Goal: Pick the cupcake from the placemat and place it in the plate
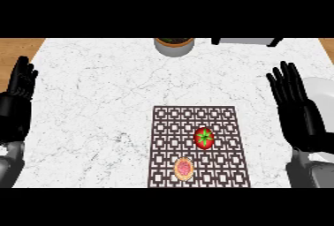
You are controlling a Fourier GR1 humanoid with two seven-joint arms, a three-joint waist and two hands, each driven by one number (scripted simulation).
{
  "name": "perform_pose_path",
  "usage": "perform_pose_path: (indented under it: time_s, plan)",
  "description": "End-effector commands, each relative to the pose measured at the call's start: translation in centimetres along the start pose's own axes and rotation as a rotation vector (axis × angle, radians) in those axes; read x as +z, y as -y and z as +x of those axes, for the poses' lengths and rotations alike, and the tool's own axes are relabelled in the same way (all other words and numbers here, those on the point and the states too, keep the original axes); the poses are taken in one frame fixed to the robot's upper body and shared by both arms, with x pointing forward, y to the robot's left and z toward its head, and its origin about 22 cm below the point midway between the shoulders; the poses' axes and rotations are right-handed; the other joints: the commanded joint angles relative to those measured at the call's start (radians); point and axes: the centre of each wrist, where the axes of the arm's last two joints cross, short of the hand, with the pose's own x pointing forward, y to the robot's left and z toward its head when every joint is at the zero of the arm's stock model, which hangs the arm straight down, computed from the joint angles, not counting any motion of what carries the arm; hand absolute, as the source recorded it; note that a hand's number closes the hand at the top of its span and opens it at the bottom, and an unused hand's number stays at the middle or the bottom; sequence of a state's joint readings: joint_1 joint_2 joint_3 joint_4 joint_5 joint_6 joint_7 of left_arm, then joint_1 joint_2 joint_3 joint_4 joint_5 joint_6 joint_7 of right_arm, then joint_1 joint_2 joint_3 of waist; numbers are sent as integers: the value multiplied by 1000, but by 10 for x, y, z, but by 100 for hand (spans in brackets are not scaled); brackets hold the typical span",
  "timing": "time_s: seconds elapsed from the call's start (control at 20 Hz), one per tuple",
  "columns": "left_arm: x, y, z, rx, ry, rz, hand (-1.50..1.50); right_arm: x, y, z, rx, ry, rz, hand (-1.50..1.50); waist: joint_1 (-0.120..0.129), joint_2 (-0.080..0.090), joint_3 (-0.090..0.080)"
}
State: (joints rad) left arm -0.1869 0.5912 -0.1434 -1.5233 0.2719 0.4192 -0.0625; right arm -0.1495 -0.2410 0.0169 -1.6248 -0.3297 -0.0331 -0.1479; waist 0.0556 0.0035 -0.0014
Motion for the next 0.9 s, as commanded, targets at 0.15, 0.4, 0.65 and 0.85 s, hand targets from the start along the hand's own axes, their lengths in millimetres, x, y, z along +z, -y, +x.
perform_pose_path:
  time_s: [0.15, 0.4, 0.65, 0.85]
  plan:
    - [33, 23, -32, 49, -110, -148, 0, 5, -133, -15, -21, -184, 390, 150, -8, 0, -4]
    - [51, 28, -56, 102, -249, -240, 0, 22, -161, -13, 315, 9, 286, -150, -60, -13, -6]
    - [51, 32, -75, 135, -247, -257, 0, 108, -224, -44, 261, 44, 322, -150, -58, -2, 0]
    - [50, 11, -79, 131, -242, -253, 0, 150, -211, -50, 391, 74, 290, -150, -67, -7, 1]
